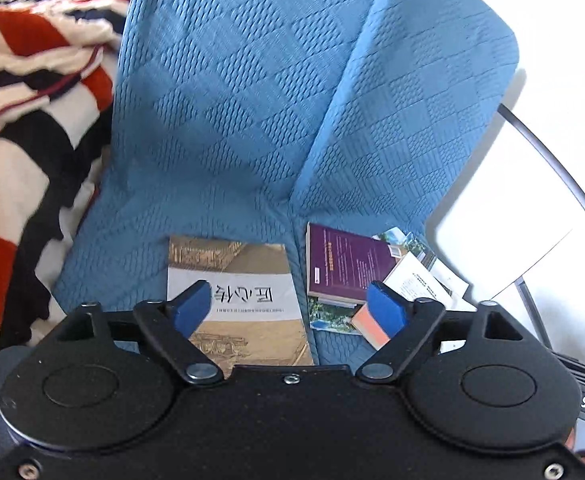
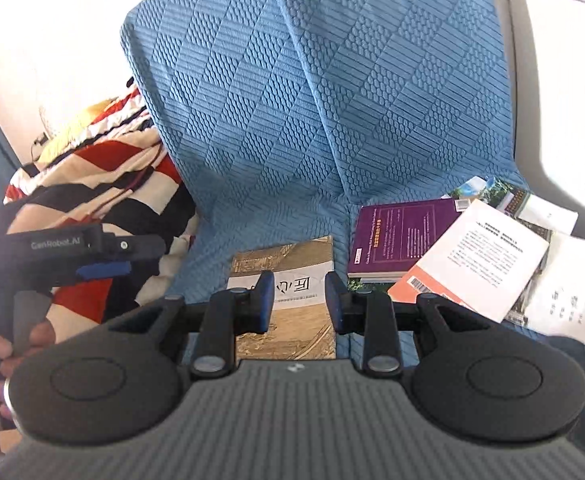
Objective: Organize objects
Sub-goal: 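Open the left gripper and withdraw from the tan book, then move both tools toward the purple and orange paperbacks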
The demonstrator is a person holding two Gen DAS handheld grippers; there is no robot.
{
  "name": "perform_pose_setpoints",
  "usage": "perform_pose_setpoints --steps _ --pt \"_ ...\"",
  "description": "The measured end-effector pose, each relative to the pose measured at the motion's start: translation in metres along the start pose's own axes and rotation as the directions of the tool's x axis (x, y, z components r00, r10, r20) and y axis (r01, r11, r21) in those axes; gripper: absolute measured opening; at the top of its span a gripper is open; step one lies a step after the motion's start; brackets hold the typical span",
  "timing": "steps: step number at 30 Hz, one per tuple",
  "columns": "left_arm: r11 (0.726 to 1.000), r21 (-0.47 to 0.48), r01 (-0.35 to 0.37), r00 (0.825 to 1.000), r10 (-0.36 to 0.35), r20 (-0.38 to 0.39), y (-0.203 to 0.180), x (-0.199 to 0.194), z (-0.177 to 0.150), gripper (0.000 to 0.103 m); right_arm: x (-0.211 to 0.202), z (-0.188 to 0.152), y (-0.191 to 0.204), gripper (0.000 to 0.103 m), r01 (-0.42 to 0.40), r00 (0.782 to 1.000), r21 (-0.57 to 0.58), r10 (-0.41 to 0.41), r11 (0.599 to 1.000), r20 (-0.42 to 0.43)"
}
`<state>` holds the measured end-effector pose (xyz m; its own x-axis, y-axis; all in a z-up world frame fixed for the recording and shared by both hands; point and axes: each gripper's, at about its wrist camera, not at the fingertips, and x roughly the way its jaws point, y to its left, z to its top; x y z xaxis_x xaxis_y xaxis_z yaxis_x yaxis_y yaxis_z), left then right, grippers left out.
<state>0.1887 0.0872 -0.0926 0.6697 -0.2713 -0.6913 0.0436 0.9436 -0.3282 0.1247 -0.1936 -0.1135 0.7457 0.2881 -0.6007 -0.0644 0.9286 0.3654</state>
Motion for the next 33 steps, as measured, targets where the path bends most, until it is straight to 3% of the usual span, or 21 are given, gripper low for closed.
perform_pose_setpoints --steps 5,12,17,20,33 --pt "0.999 0.034 -0.012 0.999 0.01 0.032 -0.019 -0.017 -0.004 0.102 -0.017 -0.009 -0.001 0.032 0.017 1.0 0.007 -0.017 1.0 0.012" --pt "0.997 0.07 0.01 0.999 -0.013 0.044 -0.04 -0.035 -0.015 0.102 -0.035 -0.017 0.002 0.033 0.05 0.998 -0.013 -0.05 0.999 0.034" --pt "0.996 0.084 0.018 0.999 -0.022 0.043 -0.05 -0.044 -0.023 0.102 -0.038 -0.025 -0.002 0.061 0.061 0.998 -0.005 -0.061 0.998 0.022" --pt "0.996 0.092 0.007 0.999 -0.012 0.049 -0.055 -0.05 -0.026 0.102 -0.037 -0.027 -0.005 0.092 0.065 0.998 0.002 -0.065 0.998 0.003" --pt "0.993 0.121 -0.008 1.0 0.007 0.015 -0.08 -0.052 -0.028 0.103 -0.041 -0.024 -0.019 0.092 0.106 0.994 0.013 -0.106 0.994 -0.001"
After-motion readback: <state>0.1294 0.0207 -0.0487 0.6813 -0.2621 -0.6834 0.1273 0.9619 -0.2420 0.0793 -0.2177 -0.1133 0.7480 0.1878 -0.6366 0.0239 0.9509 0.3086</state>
